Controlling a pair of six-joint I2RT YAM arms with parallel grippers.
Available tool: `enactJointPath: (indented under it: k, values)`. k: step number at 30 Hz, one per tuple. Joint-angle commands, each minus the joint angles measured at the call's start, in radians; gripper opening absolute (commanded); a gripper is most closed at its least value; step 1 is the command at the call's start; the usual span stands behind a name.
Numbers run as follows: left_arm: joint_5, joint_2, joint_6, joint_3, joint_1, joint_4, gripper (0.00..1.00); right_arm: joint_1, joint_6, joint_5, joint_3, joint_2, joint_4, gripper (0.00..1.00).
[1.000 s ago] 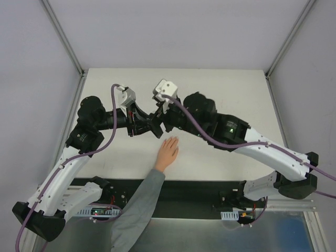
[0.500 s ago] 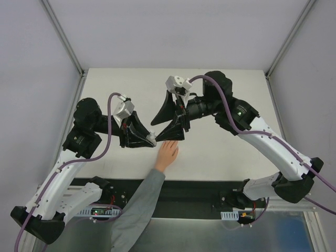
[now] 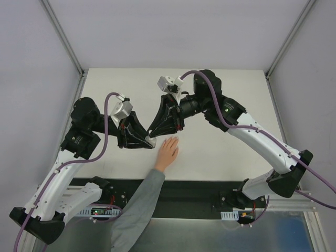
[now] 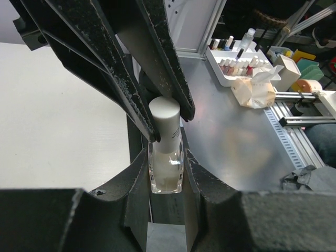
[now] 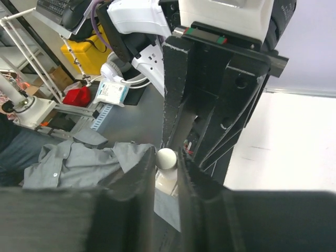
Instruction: Paint the nails
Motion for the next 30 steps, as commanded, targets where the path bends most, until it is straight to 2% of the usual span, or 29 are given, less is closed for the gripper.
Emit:
enactJointPath:
  k: [1,2,4,6,8,9,10,12,13,14,15,16,18,21,24,26,27,29,30]
  values:
    - [-0.004,-0.015,-0.021,0.044,0.0,0.072,0.0,-0.002,0.013,-0.042,-0.025,-0.014,0.078,0.11]
    - [-0.031,-0.016,-0.024,0.047,0.0,0.077,0.0,-0.002,-0.003,-0.033,-0.034,-0.017,0.078,0.05]
    - [-0.16,-0.019,-0.026,0.057,0.001,0.078,0.0,0.0,-0.026,0.04,-0.069,-0.04,0.066,0.01]
    - [-0.304,-0.019,-0.017,0.063,0.012,0.074,0.0,0.001,-0.075,0.122,-0.095,-0.072,0.046,0.01]
    - [-0.41,-0.023,0.014,0.063,0.015,0.062,0.0,0.001,-0.079,0.275,-0.137,-0.098,0.043,0.01]
    - [-0.565,-0.032,0.044,0.052,0.015,0.058,0.0,0.005,-0.07,0.35,-0.149,-0.124,0.043,0.01]
    - [-0.628,-0.033,0.066,0.049,0.015,0.058,0.0,0.015,-0.063,0.513,-0.164,-0.135,0.037,0.01]
    - [-0.792,-0.021,0.11,0.046,0.013,0.058,0.0,0.055,-0.036,0.738,-0.183,-0.161,0.035,0.01]
    - [-0.928,-0.009,0.13,0.05,0.012,0.057,0.0,0.154,-0.053,1.076,-0.185,-0.176,0.009,0.01]
    - [-0.987,0.005,0.15,0.055,0.009,0.057,0.0,0.21,-0.055,1.291,-0.175,-0.17,-0.003,0.01]
    - [-1.034,0.026,0.155,0.064,0.007,0.058,0.0,0.254,-0.029,1.449,-0.163,-0.161,-0.013,0.01]
    - [-1.109,0.039,0.156,0.066,0.004,0.068,0.0,0.321,-0.008,1.669,-0.151,-0.127,-0.025,0.01]
    - [-1.156,0.065,0.157,0.07,-0.008,0.083,0.0,0.379,0.006,1.902,-0.088,-0.086,-0.036,0.01]
    - [-1.187,0.077,0.146,0.049,-0.03,0.127,0.0,0.477,-0.016,2.075,0.022,0.018,-0.042,0.01]
    - [-1.153,0.077,0.143,0.04,-0.033,0.135,0.0,0.497,-0.058,2.089,0.114,0.091,-0.039,0.01]
    - [-1.138,0.065,0.143,0.029,-0.034,0.134,0.0,0.495,-0.095,2.081,0.147,0.117,-0.048,0.05]
    - [-1.115,0.047,0.143,0.012,-0.034,0.132,0.0,0.494,-0.112,2.065,0.156,0.114,-0.046,0.07]
    - [-1.09,0.024,0.124,-0.005,-0.033,0.121,0.0,0.491,-0.189,2.002,0.154,0.097,-0.039,0.22]
    - [-1.029,0.002,0.115,-0.018,-0.033,0.117,0.0,0.485,-0.216,1.941,0.15,0.074,-0.039,0.28]
